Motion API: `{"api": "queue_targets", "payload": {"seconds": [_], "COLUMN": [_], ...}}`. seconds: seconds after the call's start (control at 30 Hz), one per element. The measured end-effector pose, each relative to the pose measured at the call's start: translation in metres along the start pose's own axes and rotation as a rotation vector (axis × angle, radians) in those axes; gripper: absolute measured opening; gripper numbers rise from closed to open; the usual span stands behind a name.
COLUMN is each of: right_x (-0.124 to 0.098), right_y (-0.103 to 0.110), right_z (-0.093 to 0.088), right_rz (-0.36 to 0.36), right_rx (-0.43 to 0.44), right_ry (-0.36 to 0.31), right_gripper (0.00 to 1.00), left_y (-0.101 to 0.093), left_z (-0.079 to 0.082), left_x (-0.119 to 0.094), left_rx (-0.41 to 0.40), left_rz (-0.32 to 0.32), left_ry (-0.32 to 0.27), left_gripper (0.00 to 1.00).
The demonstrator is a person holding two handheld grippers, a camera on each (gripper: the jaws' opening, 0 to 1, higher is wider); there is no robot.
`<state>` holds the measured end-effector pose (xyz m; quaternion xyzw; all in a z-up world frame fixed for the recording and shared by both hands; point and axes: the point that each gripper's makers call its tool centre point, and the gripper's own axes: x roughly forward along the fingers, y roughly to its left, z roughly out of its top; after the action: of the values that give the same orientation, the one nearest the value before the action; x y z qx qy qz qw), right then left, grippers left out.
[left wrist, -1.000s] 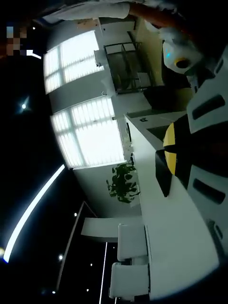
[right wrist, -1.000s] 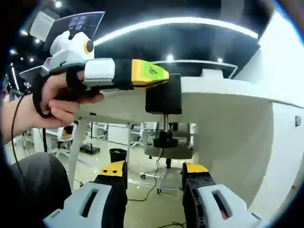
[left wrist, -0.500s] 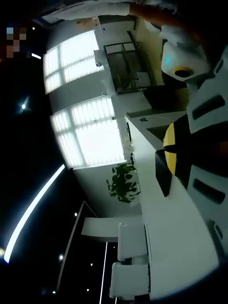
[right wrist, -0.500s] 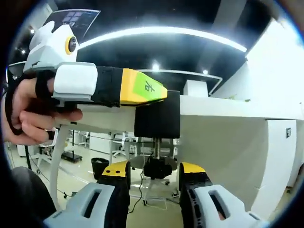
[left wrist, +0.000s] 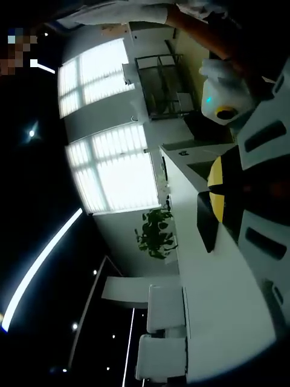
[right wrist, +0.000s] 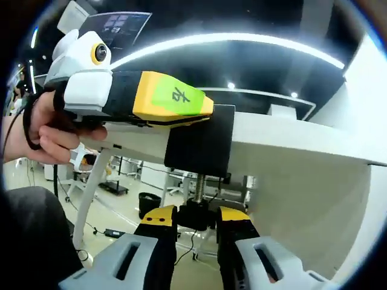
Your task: Clamp the fixed fixture on the desktop, loosen the retaining clip, secure it to the edge of the desk, and tighten the retaining clip.
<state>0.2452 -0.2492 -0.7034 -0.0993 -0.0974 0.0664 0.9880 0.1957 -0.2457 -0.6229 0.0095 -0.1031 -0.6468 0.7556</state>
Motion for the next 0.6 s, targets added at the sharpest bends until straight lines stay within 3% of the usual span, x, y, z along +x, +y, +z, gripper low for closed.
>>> {"api": "queue_targets", "payload": {"seconds": [0.1,0.23,0.37,0.6], "right_x": [-0.002,0.001,0.005,0.01], "right_y": [0.005,0.006,0.008,0.007], "right_z": [0.001,-0.002,-0.004,-0.007], "right_rz": [0.106,0.25,0.35,0.461], "right_rx": [0.064,-0.005,-0.015,0.01], "right_ry": [-0.018,-0.009,0.003,0.011], "right_gripper": [0.24,0.24,0.24,0.24], "left_y": [0.0,0.001,0.001,0.0], "left_z": [0.0,0.0,0.0,0.0], "left_x": [0.0,0.0,0.0,0.001], "left_rx": [0.003,-0.005,-0.014,-0.008], "left_rz": [0.001,-0.002,-0.006,-0.006], "left_ry": [0.001,-0.002,-0.004,-0.001], "left_gripper": [0.03,0.03,0.03,0.03]}}
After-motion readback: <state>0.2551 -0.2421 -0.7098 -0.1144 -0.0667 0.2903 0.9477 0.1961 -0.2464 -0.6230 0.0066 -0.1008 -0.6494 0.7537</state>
